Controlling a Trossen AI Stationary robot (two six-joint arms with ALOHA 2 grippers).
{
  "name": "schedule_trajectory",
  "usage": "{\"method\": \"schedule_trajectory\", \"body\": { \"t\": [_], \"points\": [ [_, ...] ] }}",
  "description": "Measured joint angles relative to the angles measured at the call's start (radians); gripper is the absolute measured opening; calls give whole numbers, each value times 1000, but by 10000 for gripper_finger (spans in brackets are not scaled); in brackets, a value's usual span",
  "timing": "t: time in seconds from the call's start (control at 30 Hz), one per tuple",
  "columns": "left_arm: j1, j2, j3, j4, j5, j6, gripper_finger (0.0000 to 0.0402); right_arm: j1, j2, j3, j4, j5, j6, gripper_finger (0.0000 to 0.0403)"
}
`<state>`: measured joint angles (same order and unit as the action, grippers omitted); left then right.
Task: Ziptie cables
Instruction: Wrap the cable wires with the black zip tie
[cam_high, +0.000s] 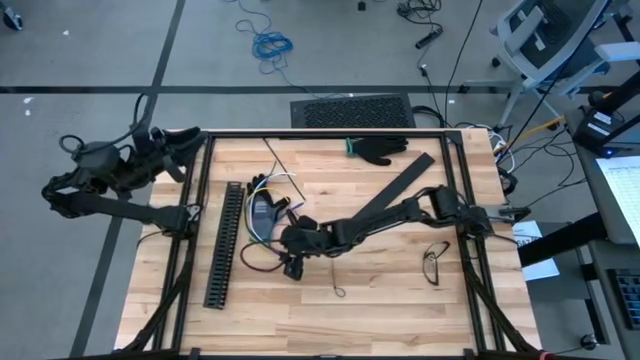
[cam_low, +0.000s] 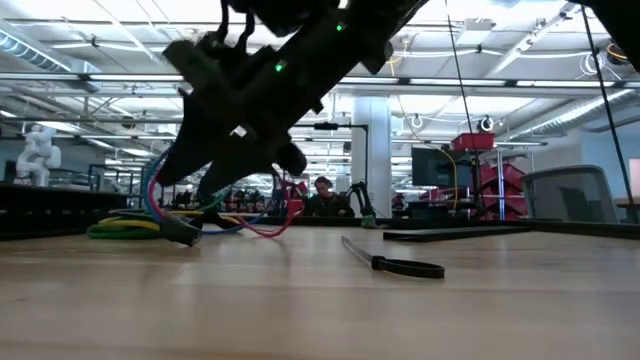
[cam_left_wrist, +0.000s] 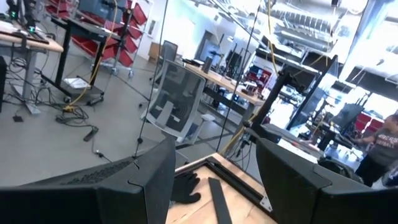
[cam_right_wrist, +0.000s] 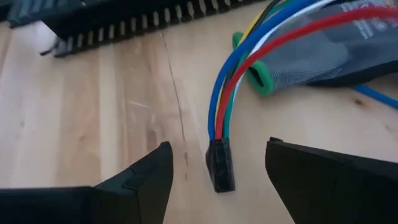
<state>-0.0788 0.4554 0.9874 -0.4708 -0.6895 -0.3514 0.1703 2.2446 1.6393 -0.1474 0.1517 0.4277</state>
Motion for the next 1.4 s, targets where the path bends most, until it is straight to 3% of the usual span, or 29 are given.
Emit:
{"method": "schedule_trajectory", "body": {
  "t": [0.23,0.4,0.53,0.77,0.9,1.13,1.4],
  "points": [
    [0,-1,0,-20,4,1,216,1,70,18,4,10,10,238],
    [0,-1,0,-19,4,1,216,1,84,19,12,127,-6,223],
    [0,-1,0,-18,5,1,216,1,102,19,4,138,-20,168],
    [0,-1,0,-17,5,25,216,-3,108,21,6,50,10,46],
    [0,-1,0,-17,4,27,216,-27,96,21,-2,-63,124,35],
    [0,-1,0,-16,4,47,216,-21,-81,15,-93,-142,109,35],
    [0,-1,0,-14,3,79,216,-61,-375,16,-316,-100,40,35]
  ]
}}
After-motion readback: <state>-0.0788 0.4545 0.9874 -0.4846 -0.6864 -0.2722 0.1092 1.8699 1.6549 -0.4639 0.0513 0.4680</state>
